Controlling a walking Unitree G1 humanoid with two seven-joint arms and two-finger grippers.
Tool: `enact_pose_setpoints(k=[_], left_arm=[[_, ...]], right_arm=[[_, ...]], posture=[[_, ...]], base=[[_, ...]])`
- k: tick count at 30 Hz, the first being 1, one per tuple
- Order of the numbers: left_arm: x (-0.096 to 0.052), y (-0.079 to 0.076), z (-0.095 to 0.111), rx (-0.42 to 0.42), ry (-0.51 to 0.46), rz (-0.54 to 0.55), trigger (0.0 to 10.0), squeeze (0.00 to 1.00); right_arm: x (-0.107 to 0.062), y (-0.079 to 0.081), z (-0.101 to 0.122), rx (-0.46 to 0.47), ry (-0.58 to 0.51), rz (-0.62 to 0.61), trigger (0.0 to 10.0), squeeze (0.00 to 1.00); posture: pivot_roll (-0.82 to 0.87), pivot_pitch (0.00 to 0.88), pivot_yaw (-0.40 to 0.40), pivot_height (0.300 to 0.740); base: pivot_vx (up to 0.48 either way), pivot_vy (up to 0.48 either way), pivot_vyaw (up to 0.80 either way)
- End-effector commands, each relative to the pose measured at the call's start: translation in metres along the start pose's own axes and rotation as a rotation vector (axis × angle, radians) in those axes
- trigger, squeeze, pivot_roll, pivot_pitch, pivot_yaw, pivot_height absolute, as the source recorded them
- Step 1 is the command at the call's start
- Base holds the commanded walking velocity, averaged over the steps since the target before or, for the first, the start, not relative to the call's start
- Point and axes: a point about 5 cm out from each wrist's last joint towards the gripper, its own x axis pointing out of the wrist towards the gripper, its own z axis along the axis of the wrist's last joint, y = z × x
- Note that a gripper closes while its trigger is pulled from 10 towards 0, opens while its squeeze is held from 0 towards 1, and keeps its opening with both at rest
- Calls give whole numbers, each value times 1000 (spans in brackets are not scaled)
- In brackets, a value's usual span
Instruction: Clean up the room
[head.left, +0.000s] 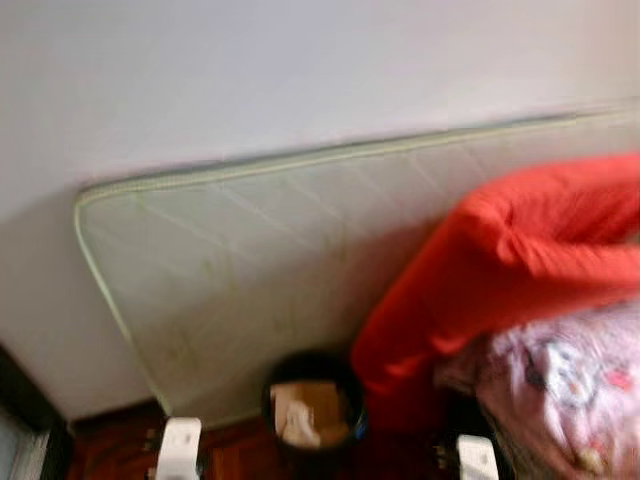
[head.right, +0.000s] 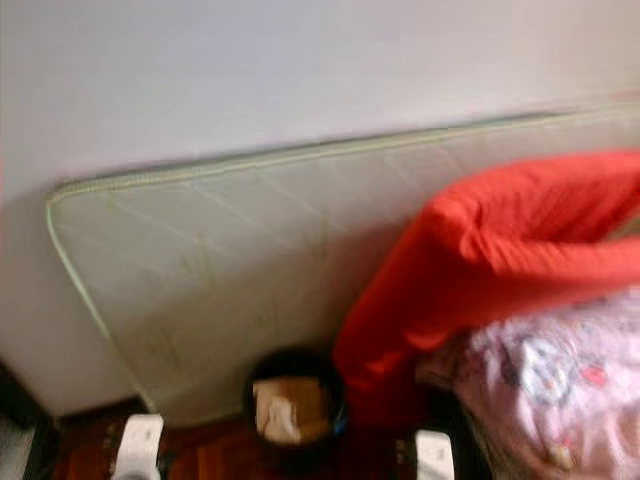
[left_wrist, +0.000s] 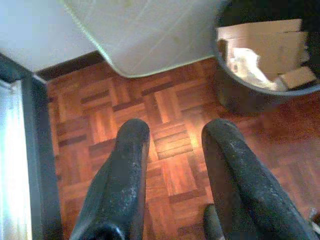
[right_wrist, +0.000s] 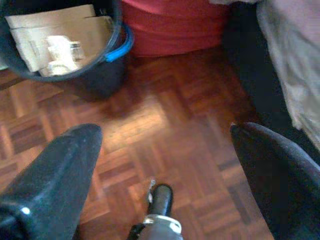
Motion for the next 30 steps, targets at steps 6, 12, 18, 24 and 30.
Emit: enact_pose_setpoints(k=[6,12,18,24,30], left_arm=[[-1,1,-4,-50,31,10,10000,0],[0,-1,-6,-77,51,-5,10000,0],[0,1,-6,-84,48,4,10000,0],[-3,6,-14,-88,71,9,10000,0],[-7,10,-27,-71,112,3,10000,0]], right_arm=[[1,5,4,12,-8,10,10000,0],[1,5,4,7,-2,17,10000,0],[1,5,4,4,0,17,10000,0],[1,6,3,0,5,16,10000,0],[1,7,1,15,6,8,10000,0]], posture=[[71,13,-33,740],[72,14,-35,740],[72,15,-35,740],[58,26,-22,740],[36,29,-3,740]], base=[[0,0,0],[0,0,-525],[0,0,-788],[0,0,-788],[0,0,-788]])
